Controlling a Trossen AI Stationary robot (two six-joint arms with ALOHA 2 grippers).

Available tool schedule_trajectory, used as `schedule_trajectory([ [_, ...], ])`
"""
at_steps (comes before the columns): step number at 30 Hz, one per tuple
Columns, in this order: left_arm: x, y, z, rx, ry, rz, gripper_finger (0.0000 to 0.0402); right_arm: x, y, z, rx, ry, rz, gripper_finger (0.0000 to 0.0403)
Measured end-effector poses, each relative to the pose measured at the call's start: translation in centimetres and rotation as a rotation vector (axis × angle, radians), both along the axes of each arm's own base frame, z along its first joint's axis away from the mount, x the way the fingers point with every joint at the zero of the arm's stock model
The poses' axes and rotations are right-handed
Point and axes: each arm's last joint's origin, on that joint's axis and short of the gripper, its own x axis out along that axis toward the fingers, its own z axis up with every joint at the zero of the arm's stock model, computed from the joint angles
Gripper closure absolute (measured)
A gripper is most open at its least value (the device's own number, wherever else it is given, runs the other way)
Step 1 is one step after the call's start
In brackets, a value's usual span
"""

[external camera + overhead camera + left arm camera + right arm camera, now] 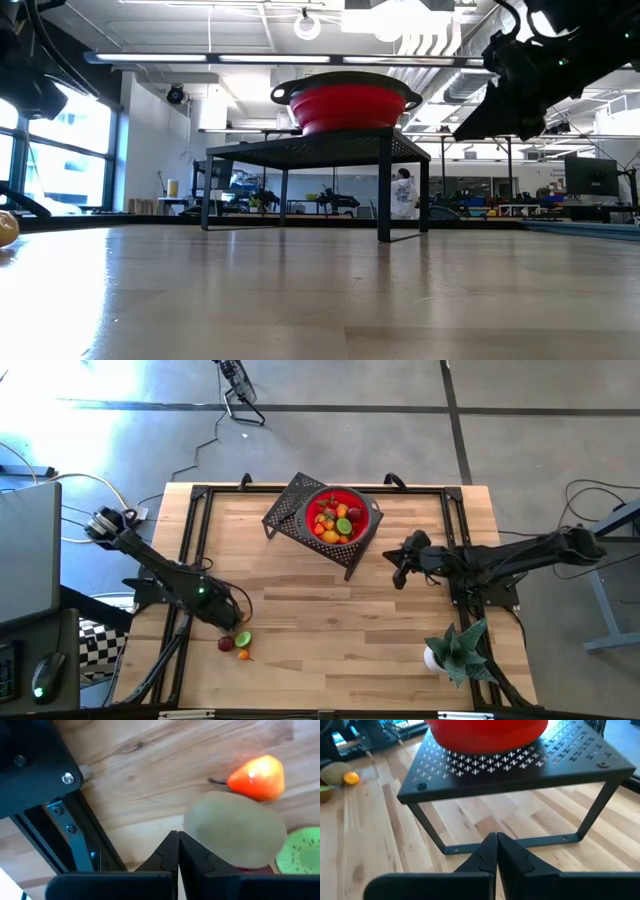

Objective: Pick & Place Fruit
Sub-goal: Put the kiwi into the strainer bowl on the shelf

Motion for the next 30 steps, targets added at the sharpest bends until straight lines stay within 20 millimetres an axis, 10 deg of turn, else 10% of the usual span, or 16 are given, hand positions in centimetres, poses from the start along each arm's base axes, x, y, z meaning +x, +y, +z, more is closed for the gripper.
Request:
schedule_trajectory([
  [15, 1.6, -1.1, -2.6, 0.024, 0.085, 0.062, 0.0401, 0.9, 0.1, -1.0, 0.016, 0.047, 0.031, 0.0401],
  [30, 4.4, -2.5, -2.9, -0.037, -0.234, 0.055, 0.0401, 1.0, 0.2, -0.9, 0.017, 0.029, 0.032, 0.0401],
])
